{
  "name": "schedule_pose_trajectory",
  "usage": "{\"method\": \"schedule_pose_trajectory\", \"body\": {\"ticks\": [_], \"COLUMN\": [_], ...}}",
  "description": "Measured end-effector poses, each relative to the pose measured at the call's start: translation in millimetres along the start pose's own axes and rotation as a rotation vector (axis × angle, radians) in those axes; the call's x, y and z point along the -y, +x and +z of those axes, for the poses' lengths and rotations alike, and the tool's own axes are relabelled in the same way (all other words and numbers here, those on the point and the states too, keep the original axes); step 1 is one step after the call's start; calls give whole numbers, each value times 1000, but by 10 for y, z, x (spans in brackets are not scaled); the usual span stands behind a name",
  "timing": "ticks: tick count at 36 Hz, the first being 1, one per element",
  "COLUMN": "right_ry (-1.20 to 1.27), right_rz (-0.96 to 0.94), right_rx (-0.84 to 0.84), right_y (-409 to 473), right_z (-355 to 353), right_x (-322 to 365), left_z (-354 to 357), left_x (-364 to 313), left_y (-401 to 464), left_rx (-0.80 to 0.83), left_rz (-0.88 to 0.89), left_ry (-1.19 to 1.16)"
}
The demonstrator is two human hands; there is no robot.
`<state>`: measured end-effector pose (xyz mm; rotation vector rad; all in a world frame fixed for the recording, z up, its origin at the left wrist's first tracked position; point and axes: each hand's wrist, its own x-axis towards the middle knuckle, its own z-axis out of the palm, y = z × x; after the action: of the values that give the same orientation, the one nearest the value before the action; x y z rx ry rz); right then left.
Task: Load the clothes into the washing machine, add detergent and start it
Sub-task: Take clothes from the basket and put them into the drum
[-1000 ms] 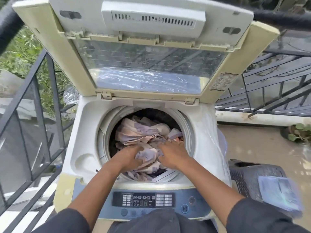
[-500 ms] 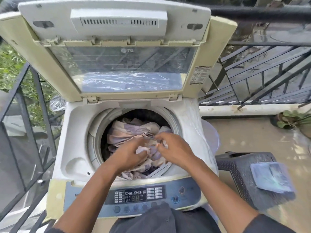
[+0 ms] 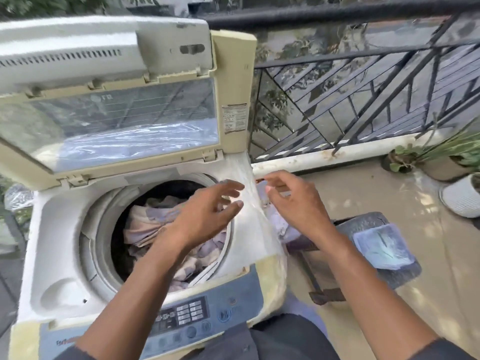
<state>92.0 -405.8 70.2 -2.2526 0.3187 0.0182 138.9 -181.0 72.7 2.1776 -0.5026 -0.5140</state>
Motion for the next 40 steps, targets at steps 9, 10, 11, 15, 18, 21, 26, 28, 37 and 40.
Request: {"method": "schedule_pose_trajectory", "body": {"ticks": [9,10,11,15,18,21,26,28,37,40], "right_ry": [-36,-42,-43,-30,-41,-28,-74,-109,-228,-299], "right_rz": [120,137,154,236,319,414,467,477,458,406], "right_rx": [-13,-5,2,67,133,197,320,370,654,713], "right_y": [576,653,730,1057,1310,1544,1811,1897,2187,2306], "right_z": [-611,-634,-650,-620,-480,-228,367,656,1939,2293], "right_x": [-987,-1103,-1227,-1754,-2175,-2628,-3466,-3831,-5297,-5634], "left_z": [702,791,885,1285,1614,1969,2633,2932,3929,4102], "left_x": [-380,-394,-403,-359,-193,77,652,938,2039,2325], "left_y": [960,1074,1186,1627,1944,2244,2578,2652,2992,3097], "left_rx": [46,60,77,151,184,174,267,330,444,419], "left_rz": [-4,-23,-44,-175,-320,-465,-597,-607,-749,-787], "left_ry": [-31,-29,-28,-5,48,61,194,255,268,240]}}
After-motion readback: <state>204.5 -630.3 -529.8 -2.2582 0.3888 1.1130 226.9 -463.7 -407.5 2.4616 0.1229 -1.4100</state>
